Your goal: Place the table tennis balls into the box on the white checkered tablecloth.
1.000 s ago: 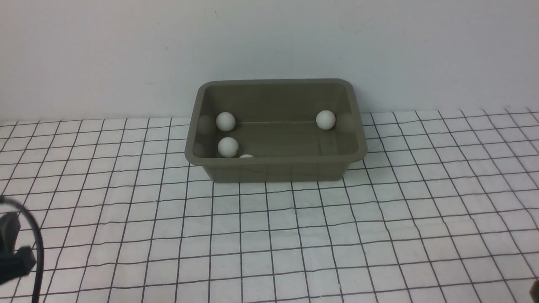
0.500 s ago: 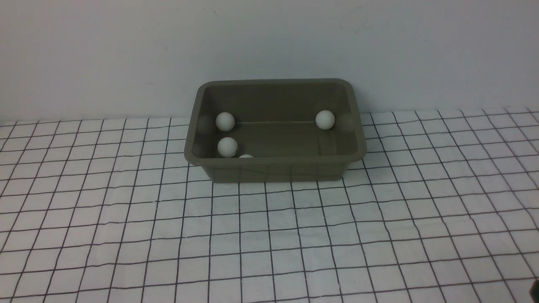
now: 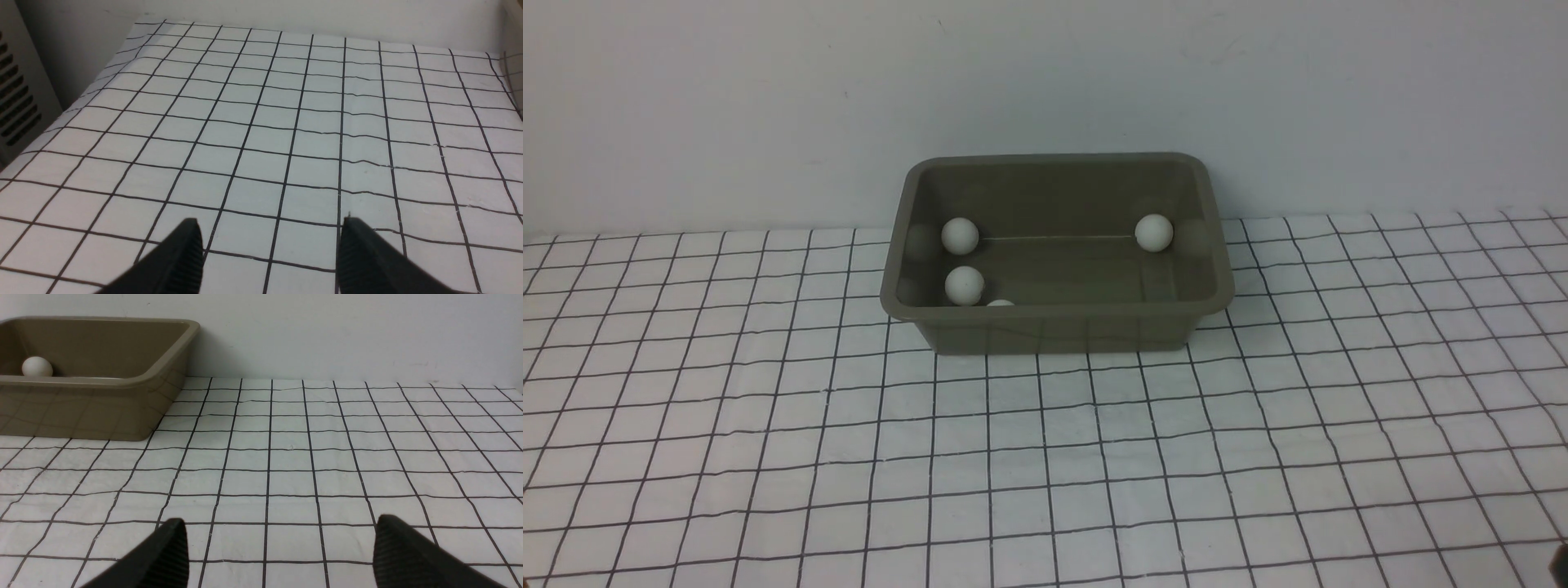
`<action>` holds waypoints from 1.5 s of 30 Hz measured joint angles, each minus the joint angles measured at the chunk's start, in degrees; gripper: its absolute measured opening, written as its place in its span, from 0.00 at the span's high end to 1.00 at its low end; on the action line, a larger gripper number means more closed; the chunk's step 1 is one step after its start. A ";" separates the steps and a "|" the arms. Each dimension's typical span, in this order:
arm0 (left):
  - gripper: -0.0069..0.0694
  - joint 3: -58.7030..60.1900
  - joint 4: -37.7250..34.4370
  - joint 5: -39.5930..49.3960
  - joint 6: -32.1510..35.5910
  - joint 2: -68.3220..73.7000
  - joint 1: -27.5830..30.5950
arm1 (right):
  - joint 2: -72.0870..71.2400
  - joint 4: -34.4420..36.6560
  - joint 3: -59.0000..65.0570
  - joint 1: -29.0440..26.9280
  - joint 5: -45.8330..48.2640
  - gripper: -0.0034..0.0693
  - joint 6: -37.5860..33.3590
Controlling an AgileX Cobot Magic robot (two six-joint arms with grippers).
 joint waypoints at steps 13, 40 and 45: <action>0.38 -0.06 -11.82 0.19 14.65 0.00 -0.11 | 0.00 0.00 0.00 0.00 0.00 0.20 0.00; 0.38 -0.10 -17.18 0.19 20.06 0.00 -0.11 | 0.00 0.00 0.00 0.00 0.00 0.20 0.00; 0.38 -0.10 -17.18 0.19 20.06 0.00 -0.11 | 0.00 0.00 0.00 0.00 0.00 0.20 0.00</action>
